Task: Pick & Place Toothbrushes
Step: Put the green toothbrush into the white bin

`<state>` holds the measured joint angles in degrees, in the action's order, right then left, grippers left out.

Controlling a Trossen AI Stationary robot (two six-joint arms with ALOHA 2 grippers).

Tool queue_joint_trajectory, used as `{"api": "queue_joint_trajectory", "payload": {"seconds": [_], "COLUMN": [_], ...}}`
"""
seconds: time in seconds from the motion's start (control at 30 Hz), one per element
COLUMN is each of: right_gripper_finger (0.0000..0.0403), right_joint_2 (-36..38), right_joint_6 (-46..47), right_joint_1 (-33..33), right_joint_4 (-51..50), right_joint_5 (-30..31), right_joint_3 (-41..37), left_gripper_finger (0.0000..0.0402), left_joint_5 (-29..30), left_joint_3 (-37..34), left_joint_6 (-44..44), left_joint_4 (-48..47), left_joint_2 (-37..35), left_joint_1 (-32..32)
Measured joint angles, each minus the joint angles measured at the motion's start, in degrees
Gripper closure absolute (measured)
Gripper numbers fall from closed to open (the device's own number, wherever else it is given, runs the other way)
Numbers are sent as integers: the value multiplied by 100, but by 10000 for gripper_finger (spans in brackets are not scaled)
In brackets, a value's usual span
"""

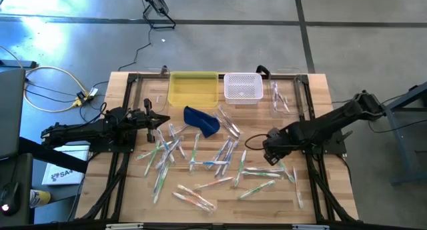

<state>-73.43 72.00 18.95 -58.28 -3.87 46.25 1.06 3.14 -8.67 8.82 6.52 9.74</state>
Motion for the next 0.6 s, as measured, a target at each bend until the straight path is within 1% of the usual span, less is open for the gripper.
{"api": "queue_joint_trajectory", "payload": {"seconds": [0.1, 0.23, 0.5, 0.6], "right_gripper_finger": [400, 400, 397, 382], "right_joint_2": [-2, -2, -2, -2], "right_joint_6": [30, 40, 47, 47], "right_joint_1": [82, 108, 82, 82], "right_joint_4": [374, 670, 688, 684], "right_joint_5": [-182, -210, -62, -64], "right_joint_3": [-289, -501, -522, -522], "left_gripper_finger": [385, 385, 385, 385], "left_joint_5": [0, 0, 0, 0], "left_joint_3": [0, 0, 0, 0], "left_joint_6": [-2, -2, -2, -2], "left_joint_4": [0, 0, 0, -2], "left_joint_2": [0, 0, -2, -1], "left_joint_1": [0, 0, 0, 0]}}
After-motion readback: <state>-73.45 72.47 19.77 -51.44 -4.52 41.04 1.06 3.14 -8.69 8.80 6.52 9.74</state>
